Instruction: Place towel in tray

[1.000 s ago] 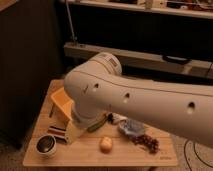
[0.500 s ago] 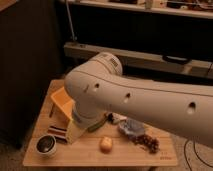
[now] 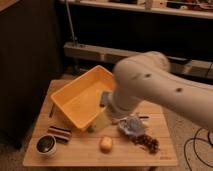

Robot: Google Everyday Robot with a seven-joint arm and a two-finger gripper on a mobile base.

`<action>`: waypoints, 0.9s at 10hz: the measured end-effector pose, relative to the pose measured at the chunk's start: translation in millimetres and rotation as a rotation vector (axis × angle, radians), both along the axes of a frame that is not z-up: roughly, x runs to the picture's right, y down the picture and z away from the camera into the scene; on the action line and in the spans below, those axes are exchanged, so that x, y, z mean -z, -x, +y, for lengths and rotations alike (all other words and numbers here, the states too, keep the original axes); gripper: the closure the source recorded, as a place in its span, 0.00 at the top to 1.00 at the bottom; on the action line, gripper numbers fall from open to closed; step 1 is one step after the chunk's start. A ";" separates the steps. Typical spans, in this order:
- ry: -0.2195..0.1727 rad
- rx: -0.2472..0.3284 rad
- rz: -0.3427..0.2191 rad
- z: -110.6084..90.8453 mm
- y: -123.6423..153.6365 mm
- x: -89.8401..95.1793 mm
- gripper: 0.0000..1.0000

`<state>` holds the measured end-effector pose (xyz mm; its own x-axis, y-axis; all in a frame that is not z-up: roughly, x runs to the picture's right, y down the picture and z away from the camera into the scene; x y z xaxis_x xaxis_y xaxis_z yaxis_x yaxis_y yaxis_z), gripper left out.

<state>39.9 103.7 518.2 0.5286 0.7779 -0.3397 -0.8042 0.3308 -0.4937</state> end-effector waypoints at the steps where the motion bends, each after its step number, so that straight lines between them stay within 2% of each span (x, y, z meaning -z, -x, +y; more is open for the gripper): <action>1: 0.004 -0.047 0.006 -0.8 -27.0 -1.0 0.80; 4: 0.028 -0.196 0.053 1.3 -113.6 -3.3 0.80; 6: 0.039 -0.292 0.064 6.8 -167.0 -2.4 0.80; 9: 0.041 -0.301 0.059 7.0 -173.1 -2.4 0.80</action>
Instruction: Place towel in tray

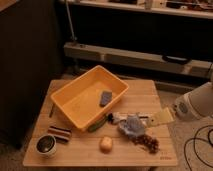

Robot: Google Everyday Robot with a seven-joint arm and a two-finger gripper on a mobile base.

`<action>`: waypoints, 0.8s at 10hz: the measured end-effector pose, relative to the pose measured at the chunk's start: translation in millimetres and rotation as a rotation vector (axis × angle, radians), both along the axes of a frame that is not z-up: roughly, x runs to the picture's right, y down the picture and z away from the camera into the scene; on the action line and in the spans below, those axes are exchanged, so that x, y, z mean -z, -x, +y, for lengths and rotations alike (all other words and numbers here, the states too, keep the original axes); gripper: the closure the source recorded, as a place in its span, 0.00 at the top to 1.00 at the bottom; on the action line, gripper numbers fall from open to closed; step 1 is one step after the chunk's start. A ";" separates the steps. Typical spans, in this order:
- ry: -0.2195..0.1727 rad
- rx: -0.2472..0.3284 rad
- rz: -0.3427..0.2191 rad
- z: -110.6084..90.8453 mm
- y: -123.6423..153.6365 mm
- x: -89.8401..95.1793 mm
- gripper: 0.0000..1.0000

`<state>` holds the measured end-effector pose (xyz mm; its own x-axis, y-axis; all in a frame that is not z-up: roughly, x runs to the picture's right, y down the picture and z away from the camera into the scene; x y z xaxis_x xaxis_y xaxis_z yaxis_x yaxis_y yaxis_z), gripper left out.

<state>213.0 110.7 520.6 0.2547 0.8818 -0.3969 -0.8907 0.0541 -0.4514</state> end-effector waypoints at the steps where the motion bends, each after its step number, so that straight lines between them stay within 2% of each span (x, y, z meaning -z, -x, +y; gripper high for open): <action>1: 0.000 -0.001 0.001 0.3 -0.7 0.4 0.80; 2: 0.000 -0.002 0.001 0.5 -0.9 0.5 0.80; 5: 0.040 -0.002 -0.013 -3.0 14.0 -3.4 0.80; 8: 0.094 -0.025 -0.006 -24.4 16.4 -28.0 0.80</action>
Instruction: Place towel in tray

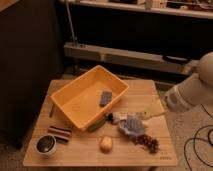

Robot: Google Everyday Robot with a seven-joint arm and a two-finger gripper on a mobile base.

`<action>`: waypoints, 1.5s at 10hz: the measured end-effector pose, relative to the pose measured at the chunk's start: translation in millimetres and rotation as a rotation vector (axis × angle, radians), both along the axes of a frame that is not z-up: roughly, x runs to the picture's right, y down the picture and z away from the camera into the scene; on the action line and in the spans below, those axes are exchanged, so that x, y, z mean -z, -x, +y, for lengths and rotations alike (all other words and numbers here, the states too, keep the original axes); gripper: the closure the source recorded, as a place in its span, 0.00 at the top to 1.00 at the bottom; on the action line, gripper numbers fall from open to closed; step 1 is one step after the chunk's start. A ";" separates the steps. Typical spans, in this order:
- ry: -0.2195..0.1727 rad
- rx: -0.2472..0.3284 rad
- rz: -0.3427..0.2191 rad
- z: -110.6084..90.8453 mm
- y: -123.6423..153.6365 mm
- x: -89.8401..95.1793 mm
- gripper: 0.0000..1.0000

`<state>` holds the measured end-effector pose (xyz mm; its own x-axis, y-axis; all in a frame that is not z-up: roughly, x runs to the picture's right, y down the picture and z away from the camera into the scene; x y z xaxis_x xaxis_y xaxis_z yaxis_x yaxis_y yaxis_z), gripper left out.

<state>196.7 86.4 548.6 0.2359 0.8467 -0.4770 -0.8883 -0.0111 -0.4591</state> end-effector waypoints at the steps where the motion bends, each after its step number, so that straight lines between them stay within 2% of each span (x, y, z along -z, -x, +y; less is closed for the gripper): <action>1: 0.036 -0.015 0.006 -16.1 -4.1 -25.2 0.80; 3: 0.086 -0.028 0.025 -28.4 -10.7 -66.1 0.80; 4: 0.121 -0.035 0.046 -26.6 -13.1 -97.9 0.80; 7: 0.185 -0.050 0.125 7.7 -11.8 -169.3 0.80; 9: 0.211 -0.058 0.163 38.5 -2.3 -201.3 0.80; 11: 0.201 -0.063 0.164 66.4 17.4 -212.3 0.80; 14: 0.180 -0.029 0.169 89.7 43.6 -204.7 0.80; 15: 0.181 -0.024 0.168 95.4 48.3 -207.4 0.77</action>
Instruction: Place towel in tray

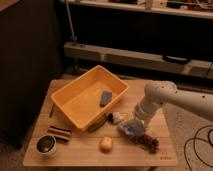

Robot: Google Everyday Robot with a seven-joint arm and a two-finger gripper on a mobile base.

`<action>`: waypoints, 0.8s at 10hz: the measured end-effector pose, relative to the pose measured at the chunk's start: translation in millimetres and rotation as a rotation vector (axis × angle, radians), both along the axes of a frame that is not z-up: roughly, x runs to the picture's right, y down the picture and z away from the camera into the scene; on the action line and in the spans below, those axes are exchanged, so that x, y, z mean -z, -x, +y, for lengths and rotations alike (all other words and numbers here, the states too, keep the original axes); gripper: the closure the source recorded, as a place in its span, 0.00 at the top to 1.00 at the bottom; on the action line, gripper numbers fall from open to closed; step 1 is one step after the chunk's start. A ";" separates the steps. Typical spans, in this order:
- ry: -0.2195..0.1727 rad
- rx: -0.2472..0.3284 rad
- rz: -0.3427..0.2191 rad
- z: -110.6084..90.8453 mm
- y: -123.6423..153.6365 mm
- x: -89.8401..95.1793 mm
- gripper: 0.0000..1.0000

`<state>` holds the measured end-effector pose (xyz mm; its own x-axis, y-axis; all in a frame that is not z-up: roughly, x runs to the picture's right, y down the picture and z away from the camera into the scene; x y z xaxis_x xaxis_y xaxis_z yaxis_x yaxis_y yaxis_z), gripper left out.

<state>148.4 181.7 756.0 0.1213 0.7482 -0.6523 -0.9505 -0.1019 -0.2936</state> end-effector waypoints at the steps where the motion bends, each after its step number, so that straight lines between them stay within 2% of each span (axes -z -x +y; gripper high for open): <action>1: 0.011 -0.009 -0.002 7.9 5.2 -4.9 0.68; 2: 0.018 -0.018 0.002 13.1 6.2 -8.7 0.60; 3: 0.025 -0.019 0.005 21.0 10.7 -15.8 0.48; 5: 0.026 -0.025 -0.004 23.0 19.4 -21.2 0.29; 7: 0.012 -0.039 -0.016 10.0 17.3 -13.7 0.08; 8: 0.009 -0.037 -0.017 0.4 18.5 -6.7 0.02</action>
